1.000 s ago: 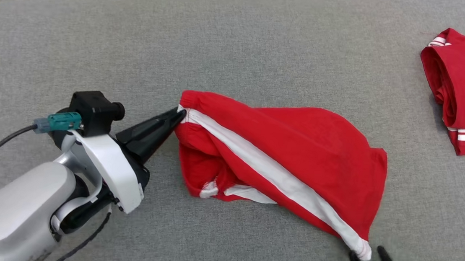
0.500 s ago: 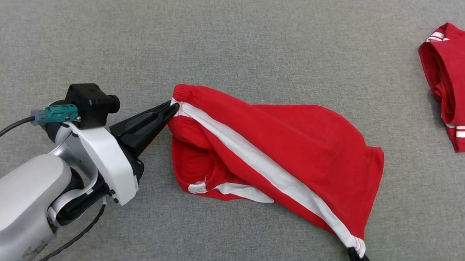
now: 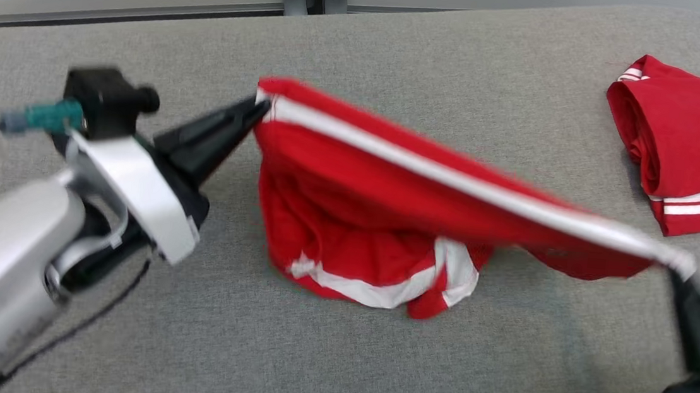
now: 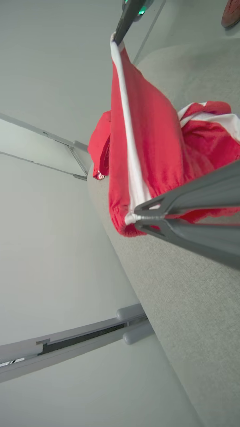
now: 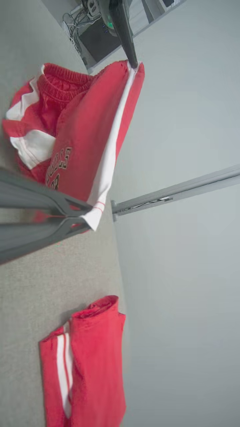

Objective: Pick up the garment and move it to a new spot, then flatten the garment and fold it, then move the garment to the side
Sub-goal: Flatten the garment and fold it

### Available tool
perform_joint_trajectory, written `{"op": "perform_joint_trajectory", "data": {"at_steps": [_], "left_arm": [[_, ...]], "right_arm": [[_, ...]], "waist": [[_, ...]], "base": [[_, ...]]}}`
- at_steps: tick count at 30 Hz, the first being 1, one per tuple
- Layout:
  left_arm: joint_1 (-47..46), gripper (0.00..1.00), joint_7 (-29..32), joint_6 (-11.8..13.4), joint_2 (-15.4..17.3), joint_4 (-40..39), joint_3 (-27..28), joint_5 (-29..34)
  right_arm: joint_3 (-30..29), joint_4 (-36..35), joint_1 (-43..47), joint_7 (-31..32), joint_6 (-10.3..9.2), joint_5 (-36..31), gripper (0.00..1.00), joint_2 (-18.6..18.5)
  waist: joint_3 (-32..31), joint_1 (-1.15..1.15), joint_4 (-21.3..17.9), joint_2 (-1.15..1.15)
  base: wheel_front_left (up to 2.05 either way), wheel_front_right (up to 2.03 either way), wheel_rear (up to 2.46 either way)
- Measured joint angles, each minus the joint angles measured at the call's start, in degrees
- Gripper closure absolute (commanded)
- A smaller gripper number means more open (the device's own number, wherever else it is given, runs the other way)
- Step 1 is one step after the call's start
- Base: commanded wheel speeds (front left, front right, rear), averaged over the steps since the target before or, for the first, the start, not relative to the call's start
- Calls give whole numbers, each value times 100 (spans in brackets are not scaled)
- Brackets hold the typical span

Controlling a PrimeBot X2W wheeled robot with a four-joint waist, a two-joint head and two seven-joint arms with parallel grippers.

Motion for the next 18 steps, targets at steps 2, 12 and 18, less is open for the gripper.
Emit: {"op": "perform_joint_trajectory", "data": {"at_steps": [2, 12, 18], "left_arm": [[-545, 100, 215, -15, 62, -219, -9, -92], [-3456, 100, 171, -18, -680, 534, -311, 226], [-4735, 100, -1074, -19, -1395, 1557, -475, 758]], "right_arm": [[-361, -137, -571, 0, 0, 241, 100, -417], [-471, 944, -4227, 0, 0, 901, 100, -1326], [-591, 1467, -5860, 0, 0, 817, 100, -1415]], "waist": [[-13, 0, -31, 0], [547, 0, -182, 0], [1016, 0, -248, 0]], "base": [[0, 0, 0], [0, 0, 0], [0, 0, 0]]}}
